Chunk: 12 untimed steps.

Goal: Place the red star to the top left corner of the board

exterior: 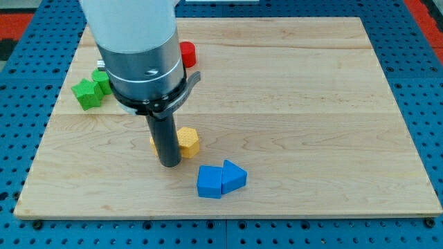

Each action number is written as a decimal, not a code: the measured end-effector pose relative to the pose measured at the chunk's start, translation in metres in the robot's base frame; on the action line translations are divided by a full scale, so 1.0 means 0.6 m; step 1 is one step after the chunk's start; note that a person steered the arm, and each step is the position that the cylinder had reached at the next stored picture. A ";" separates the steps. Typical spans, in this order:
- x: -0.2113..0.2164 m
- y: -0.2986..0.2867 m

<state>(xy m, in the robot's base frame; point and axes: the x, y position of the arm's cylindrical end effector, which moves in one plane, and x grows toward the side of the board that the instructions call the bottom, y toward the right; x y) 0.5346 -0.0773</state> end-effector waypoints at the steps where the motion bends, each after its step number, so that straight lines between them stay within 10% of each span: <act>1: -0.014 0.002; 5: -0.052 0.015; 8: -0.173 0.204; 12: -0.278 0.026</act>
<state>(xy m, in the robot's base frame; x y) 0.3678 -0.0614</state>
